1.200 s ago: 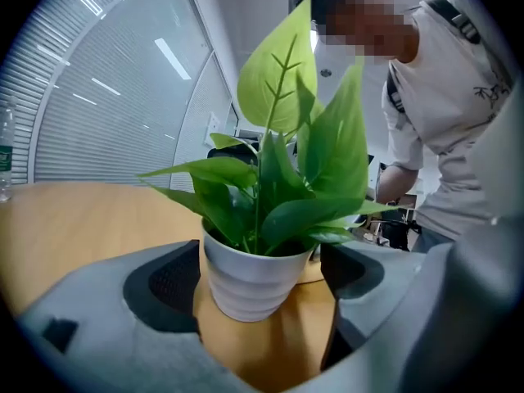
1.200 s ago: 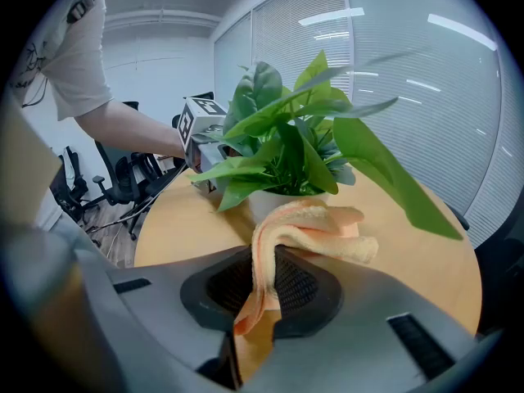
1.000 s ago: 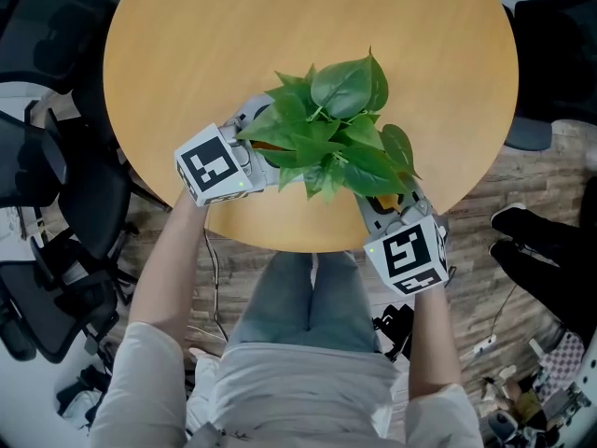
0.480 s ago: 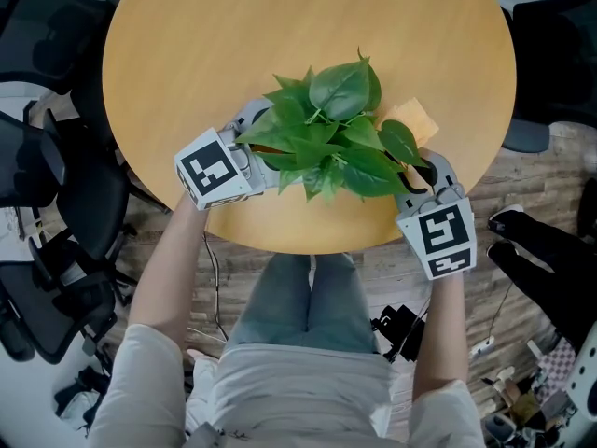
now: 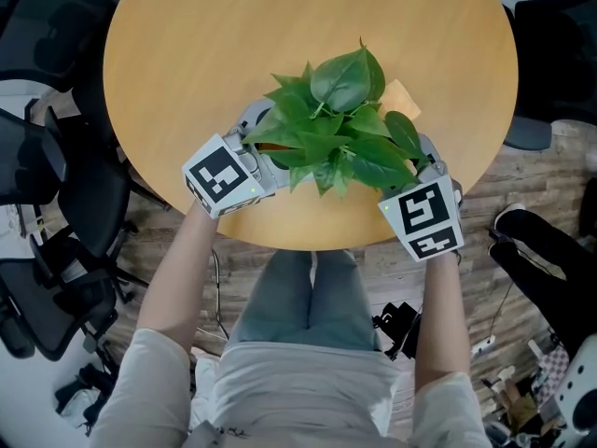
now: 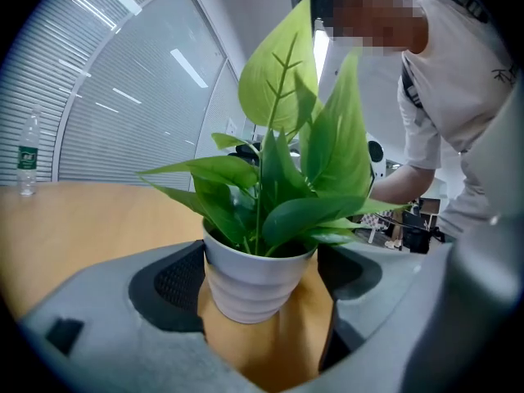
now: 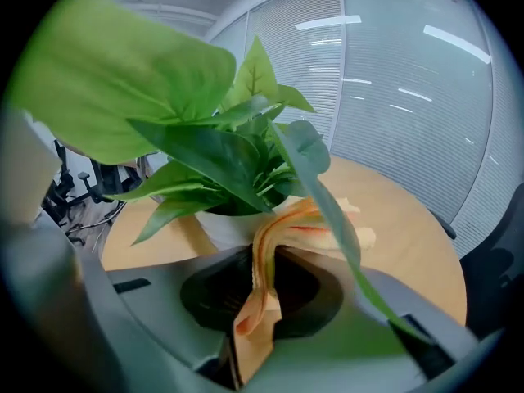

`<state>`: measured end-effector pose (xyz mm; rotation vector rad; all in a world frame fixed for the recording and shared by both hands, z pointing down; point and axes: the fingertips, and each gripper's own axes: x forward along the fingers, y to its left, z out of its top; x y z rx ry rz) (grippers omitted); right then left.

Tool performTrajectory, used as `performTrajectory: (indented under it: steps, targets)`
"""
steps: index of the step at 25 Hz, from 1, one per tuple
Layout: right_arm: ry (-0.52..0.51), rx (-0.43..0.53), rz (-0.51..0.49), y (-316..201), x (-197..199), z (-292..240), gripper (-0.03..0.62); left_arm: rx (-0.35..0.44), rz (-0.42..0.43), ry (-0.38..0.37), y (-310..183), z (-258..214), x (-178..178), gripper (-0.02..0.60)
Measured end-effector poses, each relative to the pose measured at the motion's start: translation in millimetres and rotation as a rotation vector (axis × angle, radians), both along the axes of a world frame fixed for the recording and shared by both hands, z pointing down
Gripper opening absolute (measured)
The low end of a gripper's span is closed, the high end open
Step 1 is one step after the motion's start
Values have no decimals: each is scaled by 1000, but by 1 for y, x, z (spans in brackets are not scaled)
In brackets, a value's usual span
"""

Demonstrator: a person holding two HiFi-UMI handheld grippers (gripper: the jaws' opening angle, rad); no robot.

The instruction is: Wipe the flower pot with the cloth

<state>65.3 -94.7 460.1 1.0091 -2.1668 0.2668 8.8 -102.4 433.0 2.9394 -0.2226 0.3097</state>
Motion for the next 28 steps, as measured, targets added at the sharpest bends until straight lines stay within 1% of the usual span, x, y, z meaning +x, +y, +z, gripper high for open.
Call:
performTrajectory:
  steps: [7,13,22,28]
  targets:
    - [10,-4,-13,8,-3,-2,49,-2,-64,-12,1,-1,-1,443]
    - [8,-9,-17,13,-6,0,49,-4,-136,-18,0,1,-2,443]
    - [12,-10,-27,22,-12,0,50,-12,-283,-32,-4,1,-1,442]
    - [8,-13,-31,26,-8,1,49,-30,-385,-56,-7,2,8,442]
